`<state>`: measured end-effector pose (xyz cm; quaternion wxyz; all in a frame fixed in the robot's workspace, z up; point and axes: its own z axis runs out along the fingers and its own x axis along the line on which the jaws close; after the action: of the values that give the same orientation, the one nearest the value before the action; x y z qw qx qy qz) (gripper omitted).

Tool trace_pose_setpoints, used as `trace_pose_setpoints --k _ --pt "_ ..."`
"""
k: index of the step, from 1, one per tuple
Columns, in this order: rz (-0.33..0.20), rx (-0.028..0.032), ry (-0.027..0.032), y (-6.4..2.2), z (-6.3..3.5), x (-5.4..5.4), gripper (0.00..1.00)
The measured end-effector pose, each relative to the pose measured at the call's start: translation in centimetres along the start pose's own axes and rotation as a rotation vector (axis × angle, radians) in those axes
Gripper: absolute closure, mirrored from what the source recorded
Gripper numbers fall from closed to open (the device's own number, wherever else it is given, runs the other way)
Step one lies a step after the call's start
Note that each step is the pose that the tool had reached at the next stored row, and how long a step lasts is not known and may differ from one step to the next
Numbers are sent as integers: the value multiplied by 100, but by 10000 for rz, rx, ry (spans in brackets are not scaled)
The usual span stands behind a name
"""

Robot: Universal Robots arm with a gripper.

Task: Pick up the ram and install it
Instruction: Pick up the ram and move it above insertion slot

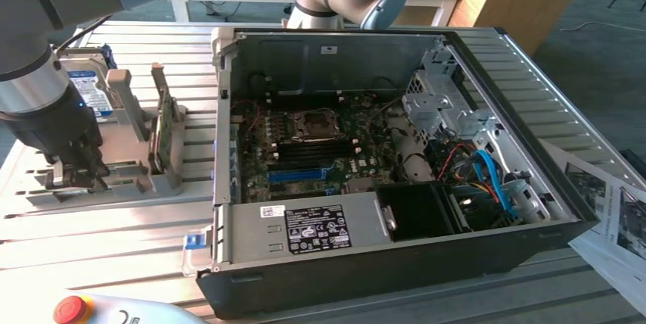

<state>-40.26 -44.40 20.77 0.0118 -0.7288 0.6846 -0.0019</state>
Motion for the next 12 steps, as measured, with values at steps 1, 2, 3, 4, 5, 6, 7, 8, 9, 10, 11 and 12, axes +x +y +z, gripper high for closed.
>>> trace_pose_setpoints --k 1,2,3,4,5,6,7,8,9,10,11,12 --pt "0 1 -1 0 2 -3 68" --pt "0 0 0 0 3 -5 68" --pt "2 -2 1 1 4 -8 68" --pt "1 -3 1 1 4 -8 68" --pt "1 -4 2 1 4 -8 68" --pt "1 -4 2 1 3 -8 68" --pt "1 -3 2 1 4 -8 68" --pt "2 -4 2 1 5 -9 68" --pt "1 -2 1 1 9 -9 68" --pt "2 0 0 0 16 -10 68" --pt "2 -2 1 1 21 -12 68" --pt "2 -3 2 2 24 -13 68"
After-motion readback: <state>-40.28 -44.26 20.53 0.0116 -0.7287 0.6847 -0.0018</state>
